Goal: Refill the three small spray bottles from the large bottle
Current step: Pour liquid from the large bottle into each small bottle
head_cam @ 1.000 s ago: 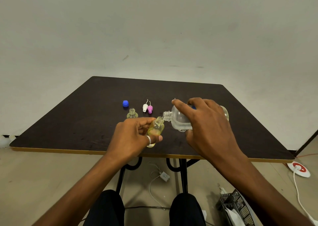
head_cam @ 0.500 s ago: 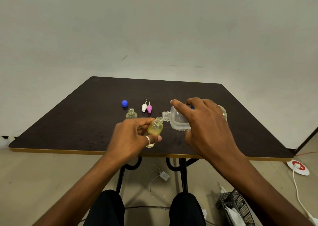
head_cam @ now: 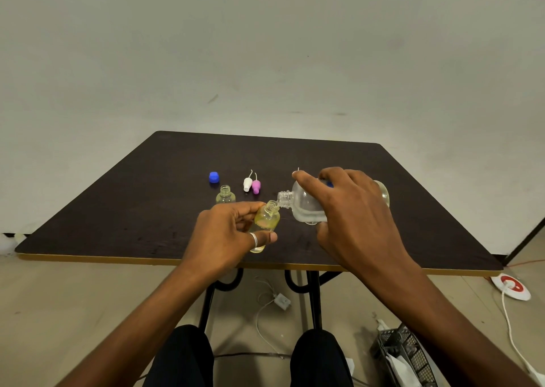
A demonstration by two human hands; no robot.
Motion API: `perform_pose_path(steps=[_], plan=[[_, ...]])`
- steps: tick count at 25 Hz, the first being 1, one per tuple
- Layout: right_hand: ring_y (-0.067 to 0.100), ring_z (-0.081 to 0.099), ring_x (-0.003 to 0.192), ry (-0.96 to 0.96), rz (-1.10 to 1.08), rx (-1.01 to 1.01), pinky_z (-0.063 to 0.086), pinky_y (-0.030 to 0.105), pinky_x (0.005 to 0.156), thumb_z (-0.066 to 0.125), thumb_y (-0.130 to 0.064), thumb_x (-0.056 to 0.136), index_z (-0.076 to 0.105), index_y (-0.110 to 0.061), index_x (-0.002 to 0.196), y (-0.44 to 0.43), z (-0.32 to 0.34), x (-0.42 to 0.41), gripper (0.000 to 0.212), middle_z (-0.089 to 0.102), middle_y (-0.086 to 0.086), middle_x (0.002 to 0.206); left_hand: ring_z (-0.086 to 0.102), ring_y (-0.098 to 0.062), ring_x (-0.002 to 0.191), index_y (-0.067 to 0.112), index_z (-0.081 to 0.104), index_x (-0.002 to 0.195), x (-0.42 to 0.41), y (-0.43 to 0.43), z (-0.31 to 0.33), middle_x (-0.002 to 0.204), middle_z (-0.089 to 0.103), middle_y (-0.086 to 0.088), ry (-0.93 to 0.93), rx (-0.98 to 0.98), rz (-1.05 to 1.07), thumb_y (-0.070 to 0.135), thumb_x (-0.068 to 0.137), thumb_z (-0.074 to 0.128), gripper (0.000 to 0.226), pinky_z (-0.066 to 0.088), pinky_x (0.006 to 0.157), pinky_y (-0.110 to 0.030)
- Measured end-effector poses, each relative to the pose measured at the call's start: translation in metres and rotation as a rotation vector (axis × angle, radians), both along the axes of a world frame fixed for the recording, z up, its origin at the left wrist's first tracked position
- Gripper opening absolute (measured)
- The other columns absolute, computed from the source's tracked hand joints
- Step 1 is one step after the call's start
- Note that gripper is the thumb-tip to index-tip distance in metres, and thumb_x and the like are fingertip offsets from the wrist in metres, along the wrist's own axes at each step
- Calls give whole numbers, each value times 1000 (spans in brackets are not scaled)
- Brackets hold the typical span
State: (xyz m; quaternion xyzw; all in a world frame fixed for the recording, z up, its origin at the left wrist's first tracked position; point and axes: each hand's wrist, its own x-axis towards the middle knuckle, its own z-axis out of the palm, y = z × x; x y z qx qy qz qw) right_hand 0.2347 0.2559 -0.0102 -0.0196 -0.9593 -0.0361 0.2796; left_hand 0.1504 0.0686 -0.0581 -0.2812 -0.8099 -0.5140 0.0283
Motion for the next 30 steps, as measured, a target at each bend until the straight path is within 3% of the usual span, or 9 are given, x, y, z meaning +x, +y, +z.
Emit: perform_pose_path(steps=[11,16,23,30], plan=[[35,50,120,-6,10,-3,42,51,98,82,-19,69,41,-32,142,1,-1,-1,85,55,10,131,64,17,87,33,69,115,4,1,5,84,67,31,-20,-13,21,25,68,88,51,46,73,1],[36,51,118,7,5,3,44,51,96,83,-18,66,44,-31,140,1,-1,-1,85,57,10,128,67,8,94,30,69,118,6,1,6,102,74,19,-33,-4,23,25,69,87,53,52,84,-9],[37,54,113,29,16,-4,46,52,92,86,-16,62,47,-30,137,1,-1,-2,85,60,11,124,67,9,94,27,70,118,9,3,8,104,75,15,-65,21,16,23,70,86,51,51,82,-6],[37,54,114,39,23,0,45,52,92,85,-16,63,47,-30,137,1,0,-1,84,60,11,124,68,6,97,27,69,120,11,4,7,107,74,13,-84,30,26,23,70,86,53,54,88,-17]])
